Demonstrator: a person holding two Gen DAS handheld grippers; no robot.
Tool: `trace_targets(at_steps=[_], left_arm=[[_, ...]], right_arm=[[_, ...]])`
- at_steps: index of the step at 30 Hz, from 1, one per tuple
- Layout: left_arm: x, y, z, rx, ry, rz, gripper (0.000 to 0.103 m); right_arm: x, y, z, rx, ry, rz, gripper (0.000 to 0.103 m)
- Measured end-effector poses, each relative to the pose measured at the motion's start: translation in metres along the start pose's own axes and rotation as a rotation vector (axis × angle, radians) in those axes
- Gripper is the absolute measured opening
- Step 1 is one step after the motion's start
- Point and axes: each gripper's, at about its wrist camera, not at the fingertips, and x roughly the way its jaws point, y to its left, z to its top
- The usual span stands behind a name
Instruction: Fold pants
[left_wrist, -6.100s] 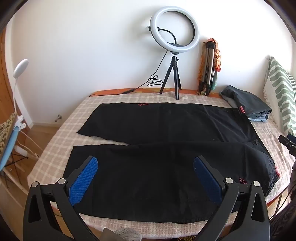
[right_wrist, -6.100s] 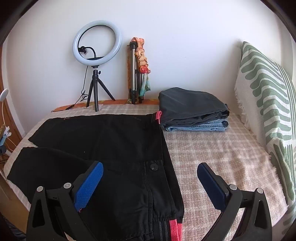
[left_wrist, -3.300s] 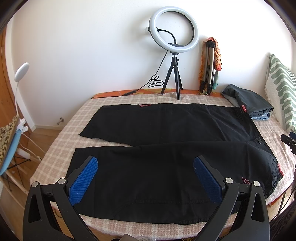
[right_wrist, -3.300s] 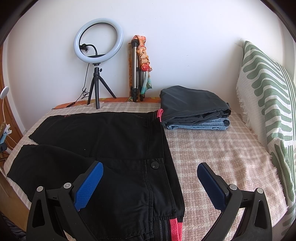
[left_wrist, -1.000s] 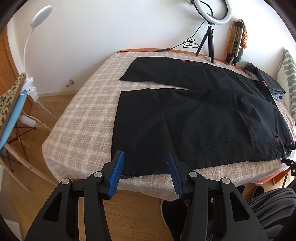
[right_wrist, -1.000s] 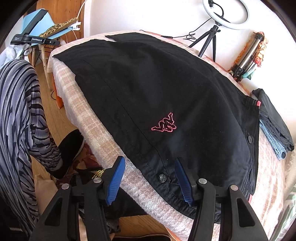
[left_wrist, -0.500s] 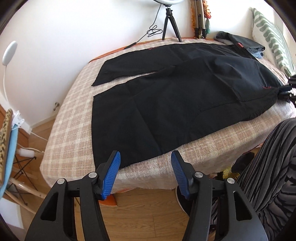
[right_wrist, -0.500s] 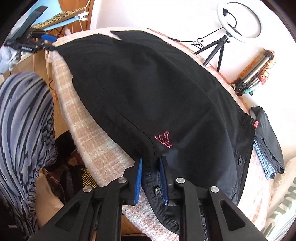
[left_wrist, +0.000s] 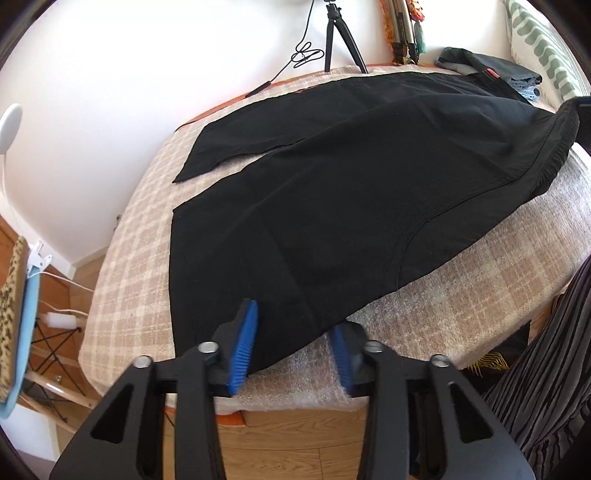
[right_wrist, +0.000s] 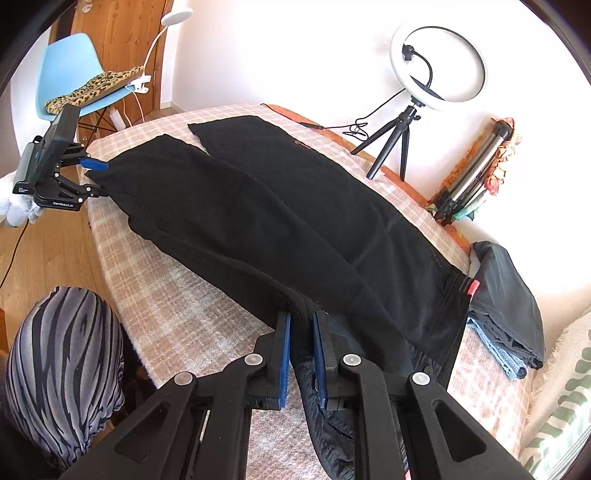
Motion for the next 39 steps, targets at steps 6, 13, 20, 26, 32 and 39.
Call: trace_targets(at_steps=[6, 13, 20, 26, 32, 39], left_arm=[[-0.005, 0.009, 0.008, -0.107, -0.077, -0.036, 0.004], [-0.032, 0.031, 0.034, -0.236, -0.22, -0.046, 0.003], [-0.046, 0.054, 0.082, -0.294, -0.322, -0.028, 0.003], [-0.043, 0.074, 0.139, -0.329, -0.392, 0.023, 0.002], [-0.01, 0.08, 0.192, -0.309, -0.365, 0.07, 0.002], [0.046, 0.08, 0.23, -0.25, -0.273, 0.108, 0.002]], right_arm=[[0.007, 0.006, -0.018, -0.003, 0.023, 0.003, 0.009], [-0.018, -0.001, -0.001, 0.001, -0.071, -0.065, 0.009], [-0.031, -0.024, 0.043, -0.023, -0.144, -0.163, 0.009], [-0.025, -0.052, 0.089, -0.023, -0.193, -0.239, 0.008], [0.012, -0.09, 0.122, 0.01, -0.173, -0.254, 0.008], [0.081, -0.126, 0.143, 0.037, -0.096, -0.253, 0.008]])
